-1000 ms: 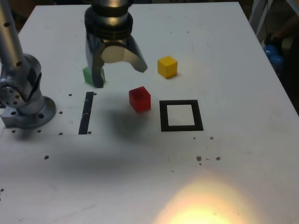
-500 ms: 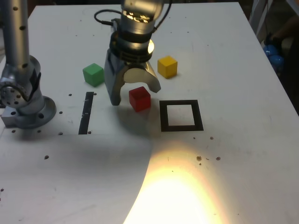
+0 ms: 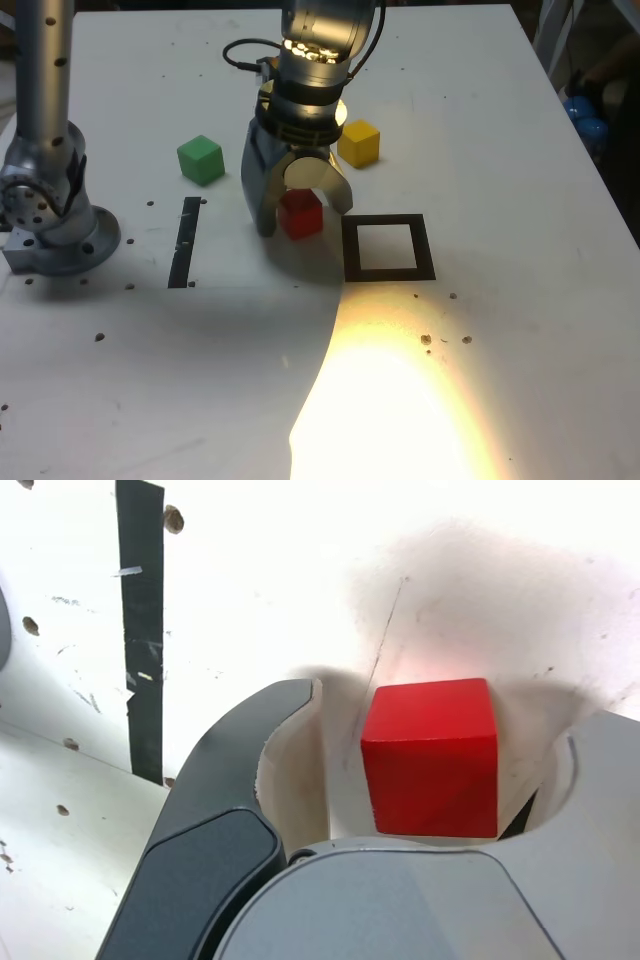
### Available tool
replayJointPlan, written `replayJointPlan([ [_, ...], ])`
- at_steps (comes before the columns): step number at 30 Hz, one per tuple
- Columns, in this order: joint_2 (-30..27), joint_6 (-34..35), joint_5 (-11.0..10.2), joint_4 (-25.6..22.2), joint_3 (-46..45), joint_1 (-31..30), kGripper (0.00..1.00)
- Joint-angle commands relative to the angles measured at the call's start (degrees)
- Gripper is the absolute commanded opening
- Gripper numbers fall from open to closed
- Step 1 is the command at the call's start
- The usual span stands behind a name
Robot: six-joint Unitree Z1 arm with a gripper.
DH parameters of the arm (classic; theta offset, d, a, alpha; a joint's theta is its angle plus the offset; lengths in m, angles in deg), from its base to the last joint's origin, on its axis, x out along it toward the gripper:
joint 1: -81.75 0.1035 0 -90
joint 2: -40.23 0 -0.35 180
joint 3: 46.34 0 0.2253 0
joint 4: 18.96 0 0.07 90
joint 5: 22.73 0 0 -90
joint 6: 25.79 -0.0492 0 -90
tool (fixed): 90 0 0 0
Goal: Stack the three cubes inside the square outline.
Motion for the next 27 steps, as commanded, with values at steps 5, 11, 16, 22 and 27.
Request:
replayJointPlan([
  [5,0.24,-0.58,-0.22,3.10,-1.40,0.27,0.49],
  [11,0.10,-1.18,-0.53,6.01,-2.64,0.71,0.32],
  [16,-0.27,-1.49,-1.22,6.42,-2.60,0.74,0.27],
  [22,-1.97,-2.28,-2.73,0.07,1.80,0.23,0.25],
  [27,-1.52,-3.00,-2.80,-3.05,7.33,-3.03,0.25],
])
